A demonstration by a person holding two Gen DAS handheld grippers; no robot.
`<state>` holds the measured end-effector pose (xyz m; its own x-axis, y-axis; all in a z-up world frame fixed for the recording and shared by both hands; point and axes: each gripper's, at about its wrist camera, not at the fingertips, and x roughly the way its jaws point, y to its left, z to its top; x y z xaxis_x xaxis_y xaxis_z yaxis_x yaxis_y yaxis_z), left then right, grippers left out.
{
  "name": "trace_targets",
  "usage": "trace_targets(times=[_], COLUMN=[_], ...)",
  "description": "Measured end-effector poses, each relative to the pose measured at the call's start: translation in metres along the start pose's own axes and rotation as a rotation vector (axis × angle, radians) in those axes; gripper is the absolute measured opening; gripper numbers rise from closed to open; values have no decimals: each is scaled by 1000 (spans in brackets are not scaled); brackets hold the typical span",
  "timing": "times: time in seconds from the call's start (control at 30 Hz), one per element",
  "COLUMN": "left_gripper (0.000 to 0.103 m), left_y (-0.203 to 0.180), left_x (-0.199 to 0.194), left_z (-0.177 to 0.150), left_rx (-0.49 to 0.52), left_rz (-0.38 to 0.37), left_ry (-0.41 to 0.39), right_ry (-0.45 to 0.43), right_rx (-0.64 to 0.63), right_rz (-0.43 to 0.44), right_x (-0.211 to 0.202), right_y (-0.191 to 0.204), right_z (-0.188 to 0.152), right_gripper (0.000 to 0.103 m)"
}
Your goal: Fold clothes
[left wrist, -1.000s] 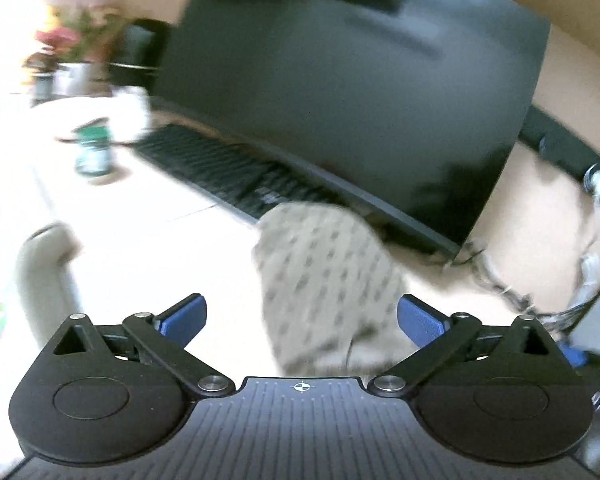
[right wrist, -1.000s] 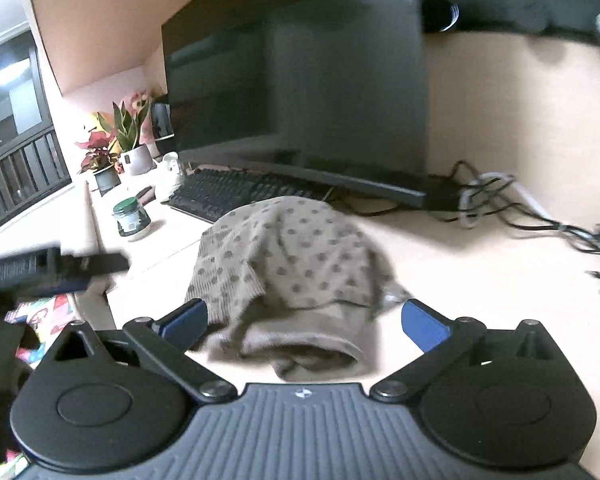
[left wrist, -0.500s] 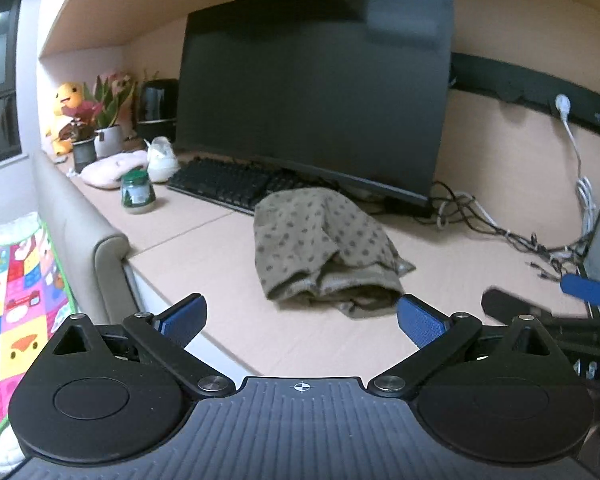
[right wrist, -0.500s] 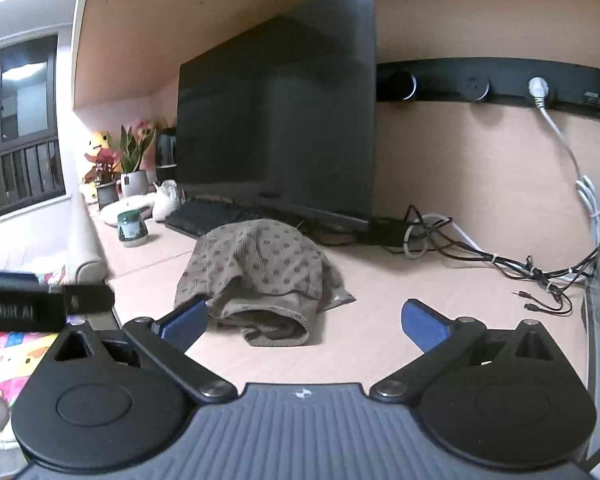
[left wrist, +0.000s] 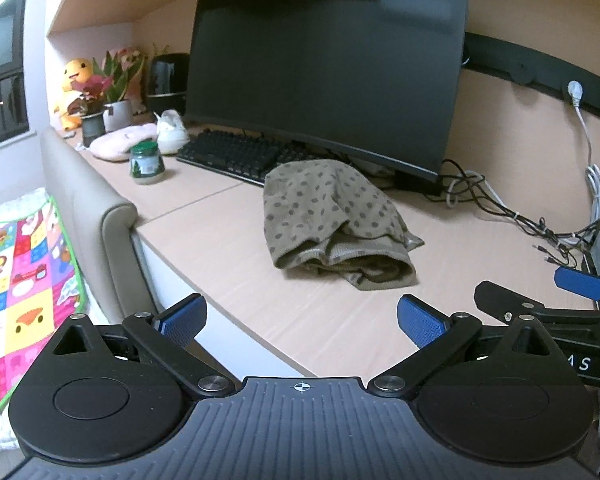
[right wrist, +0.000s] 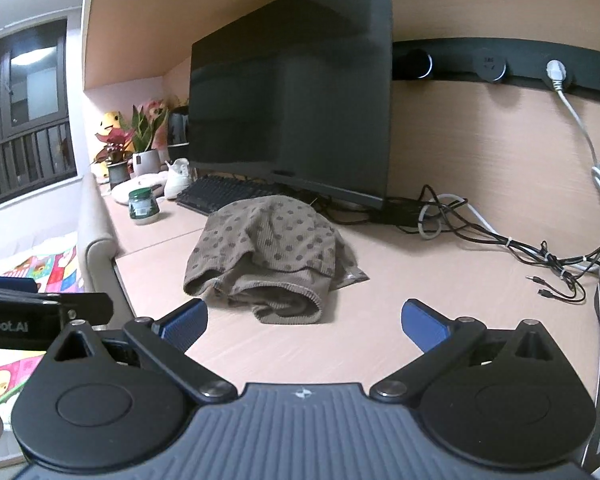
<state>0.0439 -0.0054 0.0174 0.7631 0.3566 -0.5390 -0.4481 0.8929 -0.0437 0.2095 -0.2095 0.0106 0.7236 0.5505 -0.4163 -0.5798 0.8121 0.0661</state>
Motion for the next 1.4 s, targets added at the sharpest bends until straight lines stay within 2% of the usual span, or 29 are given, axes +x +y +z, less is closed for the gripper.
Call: trace_targets(times=[0.5,1.1,1.4], left_gripper=[103,103,103], left_y=[-4,-8,-11], left_x=[10,19,20], left_z=[-2,-2,-1], left_rx=[13,5,20], left_rz=[3,3,25], left_ry=[3,48,51], right_ry=[-3,31,32], right_rx=[5,17,21], right_rz=[-15,2,8], right_x=[2,10,12], right_y=[-8,-15,-15], right_z=[4,1,2], right_gripper=[103,103,103])
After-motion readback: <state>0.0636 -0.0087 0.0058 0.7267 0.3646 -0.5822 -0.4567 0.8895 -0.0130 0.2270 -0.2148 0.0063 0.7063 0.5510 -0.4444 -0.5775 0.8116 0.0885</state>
